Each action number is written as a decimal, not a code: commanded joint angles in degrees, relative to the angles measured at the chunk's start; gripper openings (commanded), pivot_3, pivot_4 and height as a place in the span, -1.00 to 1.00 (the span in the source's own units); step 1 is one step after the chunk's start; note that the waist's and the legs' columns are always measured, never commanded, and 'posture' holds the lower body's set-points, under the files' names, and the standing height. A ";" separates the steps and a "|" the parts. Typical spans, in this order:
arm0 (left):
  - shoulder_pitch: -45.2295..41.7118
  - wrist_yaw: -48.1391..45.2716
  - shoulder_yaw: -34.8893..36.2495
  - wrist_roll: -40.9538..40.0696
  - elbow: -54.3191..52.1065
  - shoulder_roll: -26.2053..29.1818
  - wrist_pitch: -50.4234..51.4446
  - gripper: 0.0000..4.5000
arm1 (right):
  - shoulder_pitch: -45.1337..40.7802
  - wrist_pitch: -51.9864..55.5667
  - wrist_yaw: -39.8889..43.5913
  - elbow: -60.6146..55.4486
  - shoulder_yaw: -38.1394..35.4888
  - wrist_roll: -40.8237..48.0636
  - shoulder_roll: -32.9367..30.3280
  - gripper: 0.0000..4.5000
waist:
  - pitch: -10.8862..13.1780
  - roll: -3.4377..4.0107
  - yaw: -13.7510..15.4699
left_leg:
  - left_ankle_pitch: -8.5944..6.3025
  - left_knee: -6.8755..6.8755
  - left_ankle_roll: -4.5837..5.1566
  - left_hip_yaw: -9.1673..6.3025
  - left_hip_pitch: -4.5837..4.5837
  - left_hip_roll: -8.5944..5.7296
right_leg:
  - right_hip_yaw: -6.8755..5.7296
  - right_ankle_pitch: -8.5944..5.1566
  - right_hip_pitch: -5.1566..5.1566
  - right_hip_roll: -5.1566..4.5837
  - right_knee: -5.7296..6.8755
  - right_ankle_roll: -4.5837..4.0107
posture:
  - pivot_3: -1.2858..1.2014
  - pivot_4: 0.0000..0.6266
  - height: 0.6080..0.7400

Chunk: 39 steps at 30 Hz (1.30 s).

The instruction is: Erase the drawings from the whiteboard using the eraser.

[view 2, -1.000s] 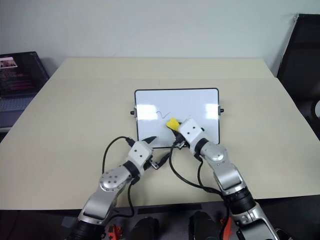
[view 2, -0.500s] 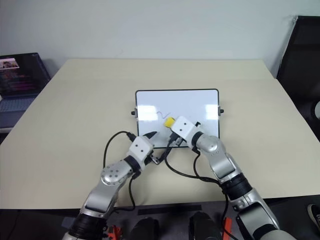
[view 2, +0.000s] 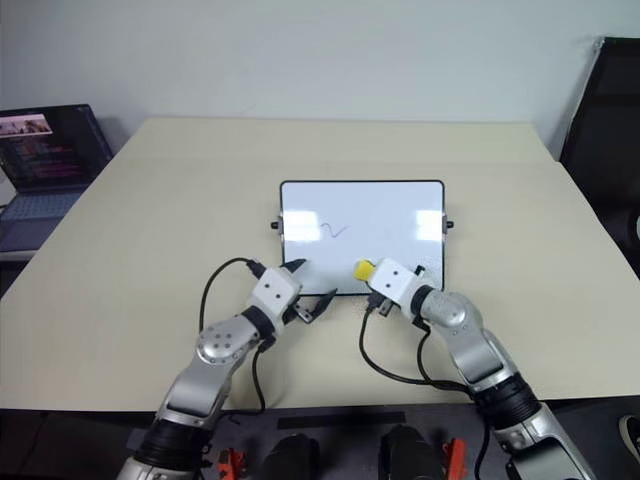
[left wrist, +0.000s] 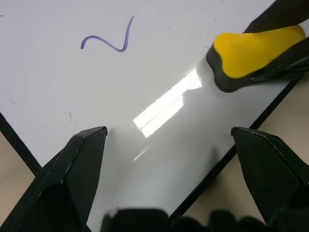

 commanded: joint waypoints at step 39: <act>-4.73 6.56 3.70 2.32 1.86 0.89 -4.87 1.00 | -25.61 -6.55 -6.55 24.17 -3.62 -1.44 13.34 -0.52 | 0.02 0.02 -0.20 | 0.16 -0.13 0.26 0.01 -0.98 0.01 | -0.02 0.11 -0.89 -0.17 -0.02 0.00 | 0.03 -0.52 1.00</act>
